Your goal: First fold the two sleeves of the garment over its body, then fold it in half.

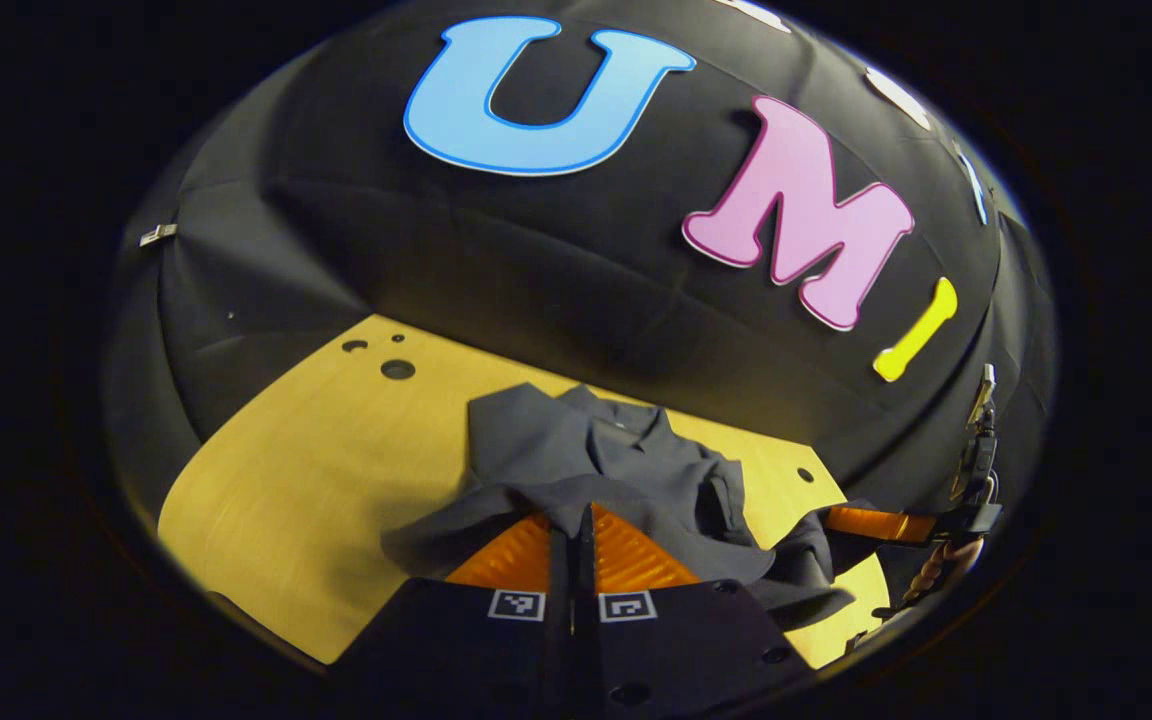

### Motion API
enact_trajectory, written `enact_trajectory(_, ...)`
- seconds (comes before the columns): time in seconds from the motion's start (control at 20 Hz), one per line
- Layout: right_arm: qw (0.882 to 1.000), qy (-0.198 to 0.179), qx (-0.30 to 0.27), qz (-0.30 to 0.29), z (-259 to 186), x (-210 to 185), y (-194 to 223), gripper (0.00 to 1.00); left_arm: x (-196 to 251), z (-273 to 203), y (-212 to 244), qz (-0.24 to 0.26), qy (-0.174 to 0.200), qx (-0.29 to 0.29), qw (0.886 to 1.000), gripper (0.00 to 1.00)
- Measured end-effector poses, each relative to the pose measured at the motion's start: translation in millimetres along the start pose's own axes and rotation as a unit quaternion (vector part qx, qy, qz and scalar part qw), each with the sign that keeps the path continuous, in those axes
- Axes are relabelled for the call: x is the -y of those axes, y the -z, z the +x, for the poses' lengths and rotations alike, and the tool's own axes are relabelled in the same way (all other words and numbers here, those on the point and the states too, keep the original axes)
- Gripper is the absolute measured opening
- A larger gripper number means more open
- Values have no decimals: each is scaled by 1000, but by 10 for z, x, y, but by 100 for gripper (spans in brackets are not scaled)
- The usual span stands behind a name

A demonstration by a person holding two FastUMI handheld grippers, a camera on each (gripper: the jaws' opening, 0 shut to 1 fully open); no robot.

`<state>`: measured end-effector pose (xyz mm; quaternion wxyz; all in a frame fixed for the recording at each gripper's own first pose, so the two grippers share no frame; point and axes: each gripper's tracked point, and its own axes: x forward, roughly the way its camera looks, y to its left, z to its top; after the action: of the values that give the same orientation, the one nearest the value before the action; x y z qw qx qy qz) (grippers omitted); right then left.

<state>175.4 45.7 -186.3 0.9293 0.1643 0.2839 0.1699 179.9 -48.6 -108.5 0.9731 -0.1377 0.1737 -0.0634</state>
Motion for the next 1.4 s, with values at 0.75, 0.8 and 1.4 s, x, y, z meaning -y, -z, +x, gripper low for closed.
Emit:
enact_trajectory(0.75, 995, 13, 100, 1, 1543, 207, -1254, 5, -207, 1708, -973, 41, -21, 79, 996, 5)
enact_trajectory(0.8, 994, 20, 104, -10, 1651, 266, -1290, 5, -245, 1828, -988, 42, -23, 79, 996, 5)
enact_trajectory(1.4, 995, 79, 65, -17, 2241, 579, -958, 31, -516, 2367, -723, 92, -71, 34, 993, 28)
